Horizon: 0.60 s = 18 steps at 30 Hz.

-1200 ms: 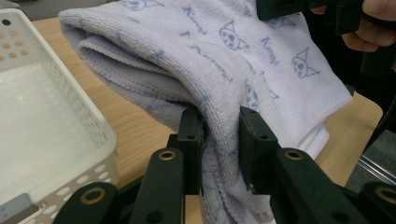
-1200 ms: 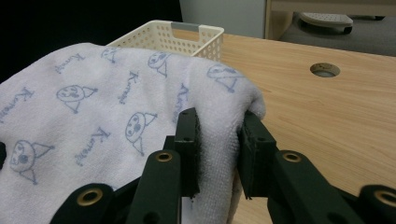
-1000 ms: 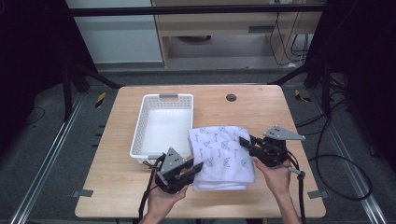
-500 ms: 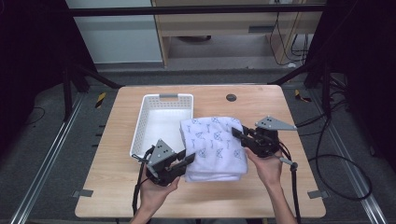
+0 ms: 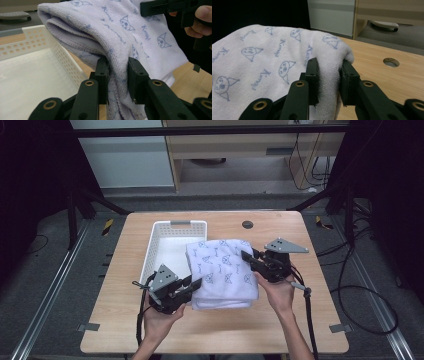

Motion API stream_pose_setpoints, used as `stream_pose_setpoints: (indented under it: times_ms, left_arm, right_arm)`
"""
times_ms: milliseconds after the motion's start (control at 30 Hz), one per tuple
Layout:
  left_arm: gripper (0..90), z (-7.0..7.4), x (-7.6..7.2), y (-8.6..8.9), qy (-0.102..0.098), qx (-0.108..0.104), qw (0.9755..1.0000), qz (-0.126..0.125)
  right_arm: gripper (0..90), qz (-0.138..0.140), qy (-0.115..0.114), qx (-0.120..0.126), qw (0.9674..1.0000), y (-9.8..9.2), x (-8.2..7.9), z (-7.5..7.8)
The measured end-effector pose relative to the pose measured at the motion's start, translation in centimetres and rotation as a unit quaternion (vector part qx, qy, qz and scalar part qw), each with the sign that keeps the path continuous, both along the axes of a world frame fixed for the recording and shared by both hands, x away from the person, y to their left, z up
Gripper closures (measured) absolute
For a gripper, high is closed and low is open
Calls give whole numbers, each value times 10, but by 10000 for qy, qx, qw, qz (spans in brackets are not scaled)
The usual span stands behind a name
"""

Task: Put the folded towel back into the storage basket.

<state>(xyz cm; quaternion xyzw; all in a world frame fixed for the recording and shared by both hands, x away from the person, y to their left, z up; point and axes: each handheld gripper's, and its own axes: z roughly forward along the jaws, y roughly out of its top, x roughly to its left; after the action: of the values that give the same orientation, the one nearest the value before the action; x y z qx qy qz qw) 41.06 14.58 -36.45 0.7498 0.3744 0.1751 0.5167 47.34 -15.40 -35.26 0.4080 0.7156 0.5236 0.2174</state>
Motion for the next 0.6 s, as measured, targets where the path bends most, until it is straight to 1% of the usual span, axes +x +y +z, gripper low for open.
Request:
stream_pose_setpoints:
  times_ms: [200,367,600]
  left_arm:
    - [716,2,3,8,-12,-40,10000,61]
    - [716,5,7,16,-18,-115,9998,176]
    - [716,8,11,29,1,-209,9994,283]
  right_arm:
    - [721,10,-31,-4,10000,7,4,4]
    - [721,37,-71,-14,10000,15,8,8]
    - [721,89,-153,-75,9998,31,15,15]
